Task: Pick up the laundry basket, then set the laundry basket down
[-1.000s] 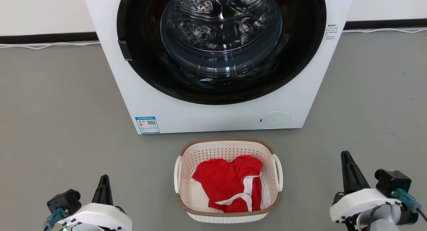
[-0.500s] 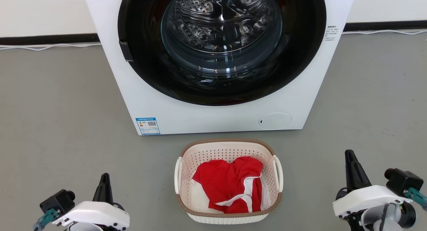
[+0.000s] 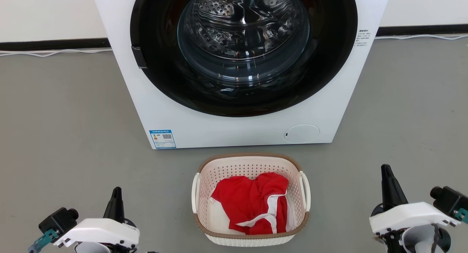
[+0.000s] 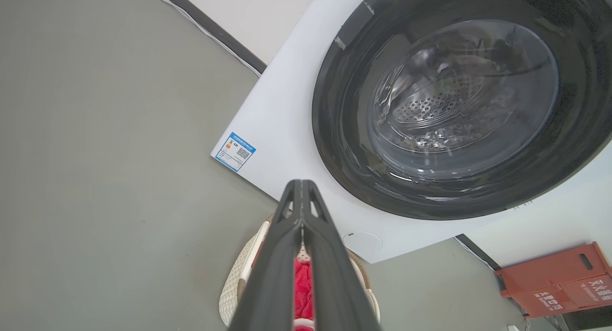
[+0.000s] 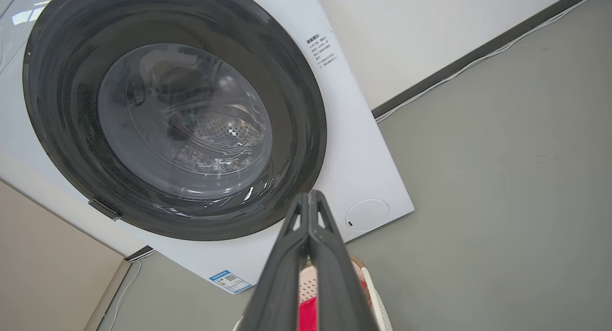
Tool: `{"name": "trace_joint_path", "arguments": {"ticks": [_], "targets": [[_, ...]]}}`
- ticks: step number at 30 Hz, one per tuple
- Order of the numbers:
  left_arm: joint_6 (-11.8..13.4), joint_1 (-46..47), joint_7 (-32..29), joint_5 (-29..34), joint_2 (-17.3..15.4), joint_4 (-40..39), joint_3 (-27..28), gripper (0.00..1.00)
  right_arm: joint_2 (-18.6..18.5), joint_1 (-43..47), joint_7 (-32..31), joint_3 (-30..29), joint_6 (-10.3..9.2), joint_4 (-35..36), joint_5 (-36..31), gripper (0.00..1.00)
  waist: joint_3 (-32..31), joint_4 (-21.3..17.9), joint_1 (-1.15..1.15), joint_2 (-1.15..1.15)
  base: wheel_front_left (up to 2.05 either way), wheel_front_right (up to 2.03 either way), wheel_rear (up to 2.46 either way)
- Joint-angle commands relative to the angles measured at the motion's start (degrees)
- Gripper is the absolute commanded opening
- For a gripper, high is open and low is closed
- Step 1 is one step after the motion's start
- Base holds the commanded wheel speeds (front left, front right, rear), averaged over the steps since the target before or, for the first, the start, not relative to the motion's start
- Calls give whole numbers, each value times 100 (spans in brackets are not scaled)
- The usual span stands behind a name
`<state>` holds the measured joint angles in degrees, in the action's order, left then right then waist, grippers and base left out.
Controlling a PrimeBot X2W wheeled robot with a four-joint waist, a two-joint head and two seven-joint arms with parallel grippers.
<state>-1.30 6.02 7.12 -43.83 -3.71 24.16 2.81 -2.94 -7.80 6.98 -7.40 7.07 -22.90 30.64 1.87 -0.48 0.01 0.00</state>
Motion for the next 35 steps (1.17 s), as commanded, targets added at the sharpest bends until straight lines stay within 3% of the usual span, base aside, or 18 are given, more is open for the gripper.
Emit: {"name": "trace_joint_path", "arguments": {"ticks": [1,35], "targets": [[-61,106,-48,-220,-43,-197,102,0,-35,-48,-64,39,16,200,260,0,-4,1,-1,0,0,0,0],[-297,69,-605,-2170,10,-541,217,0,-18,40,-608,58,27,491,2751,0,-74,21,-1,0,0,0,0]]}}
